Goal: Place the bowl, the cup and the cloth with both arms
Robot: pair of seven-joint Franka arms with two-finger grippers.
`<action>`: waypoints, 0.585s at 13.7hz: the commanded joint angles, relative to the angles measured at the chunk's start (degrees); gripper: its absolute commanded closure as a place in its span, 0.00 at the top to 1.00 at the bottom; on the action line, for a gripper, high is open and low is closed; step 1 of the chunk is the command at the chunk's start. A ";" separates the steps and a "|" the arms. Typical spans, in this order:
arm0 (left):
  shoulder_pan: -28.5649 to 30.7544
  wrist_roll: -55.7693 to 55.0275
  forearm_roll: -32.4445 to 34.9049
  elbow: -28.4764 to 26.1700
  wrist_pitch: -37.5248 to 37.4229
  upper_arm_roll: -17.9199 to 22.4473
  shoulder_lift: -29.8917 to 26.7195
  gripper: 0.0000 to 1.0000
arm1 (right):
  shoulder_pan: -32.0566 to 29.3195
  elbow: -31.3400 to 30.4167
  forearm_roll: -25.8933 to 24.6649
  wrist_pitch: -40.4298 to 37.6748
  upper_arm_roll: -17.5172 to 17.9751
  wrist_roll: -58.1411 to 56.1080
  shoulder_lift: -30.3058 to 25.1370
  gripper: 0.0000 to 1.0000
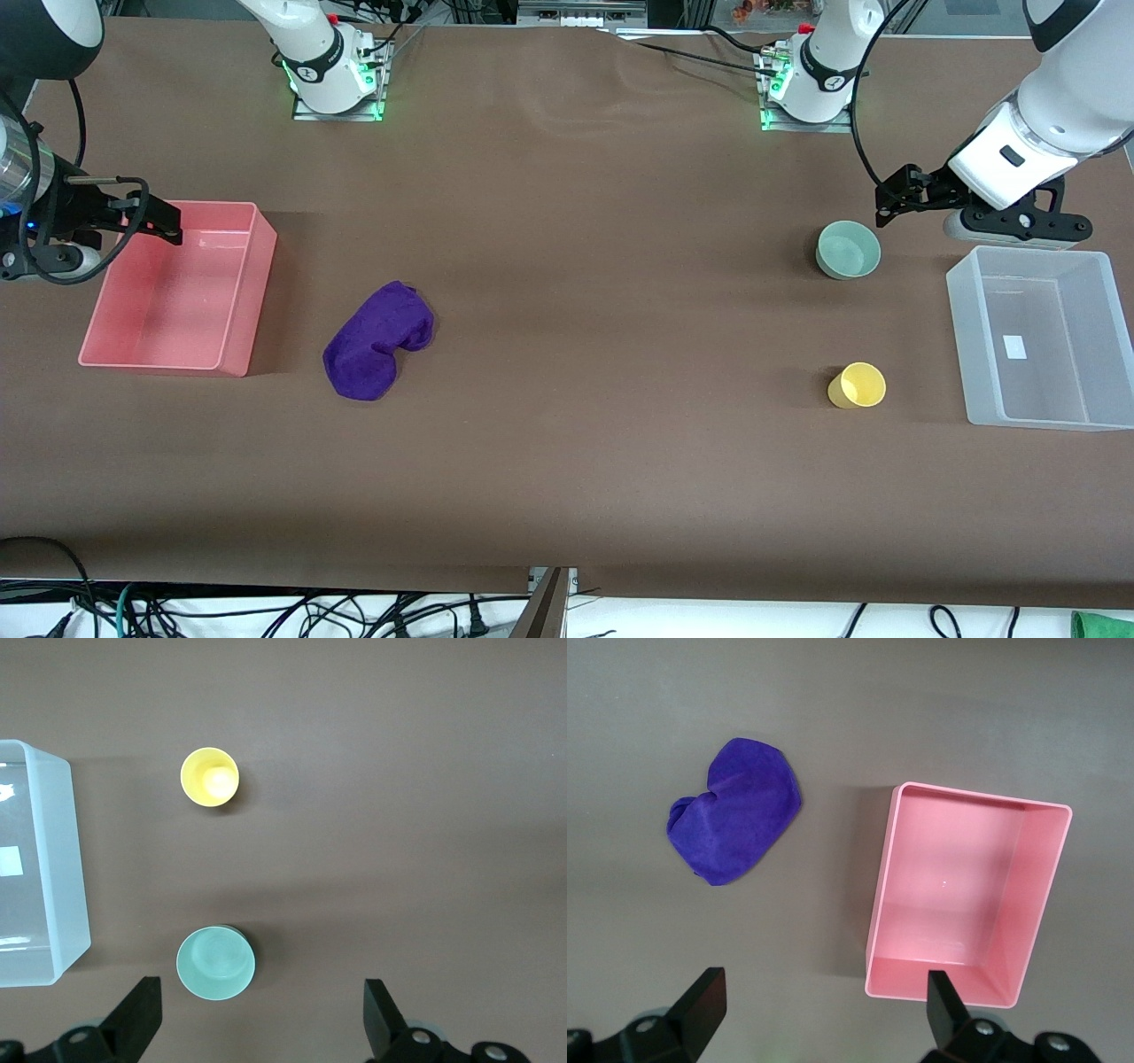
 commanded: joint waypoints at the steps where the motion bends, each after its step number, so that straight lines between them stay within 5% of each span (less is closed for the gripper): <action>1: 0.04 -0.62 1.19 1.10 -0.74 -0.12 0.48 1.00 | -0.15 0.04 -0.29 0.29 0.34 0.88 -0.29 1.00; 8: 0.04 -0.62 1.19 1.10 -0.74 -0.12 0.48 1.00 | -0.06 0.04 -0.20 0.29 0.42 0.97 -0.20 1.00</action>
